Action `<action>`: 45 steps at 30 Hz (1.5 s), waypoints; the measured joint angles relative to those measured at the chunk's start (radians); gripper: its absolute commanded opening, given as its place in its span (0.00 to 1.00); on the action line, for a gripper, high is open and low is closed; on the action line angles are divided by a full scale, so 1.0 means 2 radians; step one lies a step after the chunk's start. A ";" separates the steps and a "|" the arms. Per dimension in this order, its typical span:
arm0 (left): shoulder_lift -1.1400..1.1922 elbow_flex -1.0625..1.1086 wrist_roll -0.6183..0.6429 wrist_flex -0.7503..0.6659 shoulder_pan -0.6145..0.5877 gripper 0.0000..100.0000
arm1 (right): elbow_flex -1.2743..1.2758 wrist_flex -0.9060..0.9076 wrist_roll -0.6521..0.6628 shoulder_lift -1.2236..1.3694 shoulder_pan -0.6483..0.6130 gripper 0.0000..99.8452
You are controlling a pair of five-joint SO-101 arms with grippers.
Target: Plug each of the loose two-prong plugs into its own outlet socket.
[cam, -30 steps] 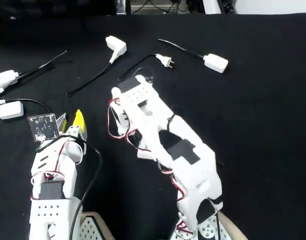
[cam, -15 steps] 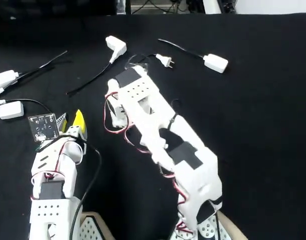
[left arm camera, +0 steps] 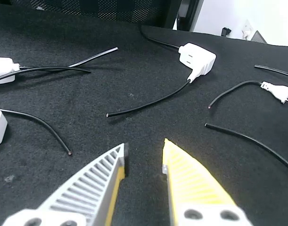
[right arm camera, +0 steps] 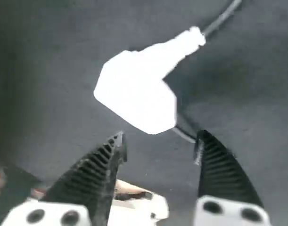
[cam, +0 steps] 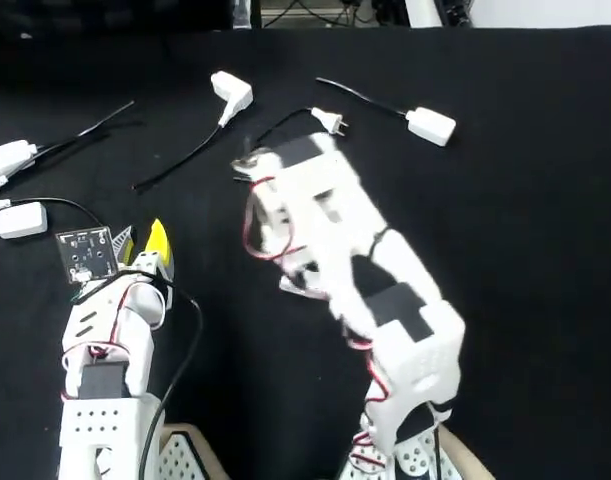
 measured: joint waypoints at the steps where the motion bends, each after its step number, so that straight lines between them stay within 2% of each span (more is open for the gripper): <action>1: 0.000 0.000 0.000 0.000 0.000 0.15 | 0.003 -0.002 0.028 0.000 0.008 0.23; 10: 0.000 0.000 0.000 0.000 0.000 0.15 | 0.008 -0.007 0.194 -0.001 0.001 0.23; 16: 0.000 0.000 0.000 0.000 0.000 0.15 | 0.008 -0.018 0.242 0.004 -0.003 0.23; 21: 0.000 0.000 0.000 0.000 0.000 0.15 | 0.015 -0.021 0.260 0.030 -0.015 0.23; 26: 0.000 0.000 0.000 0.000 0.000 0.15 | 0.045 -0.066 0.262 0.047 -0.019 0.22; 32: 0.000 0.000 0.000 0.000 0.000 0.15 | 0.054 -0.117 0.262 0.048 -0.018 0.01; 42: 0.000 0.000 0.000 0.000 0.000 0.15 | 0.054 -0.173 0.262 0.050 -0.014 0.01; 45: 0.000 0.000 0.000 0.000 0.000 0.15 | 0.015 -0.189 0.262 0.054 0.002 0.01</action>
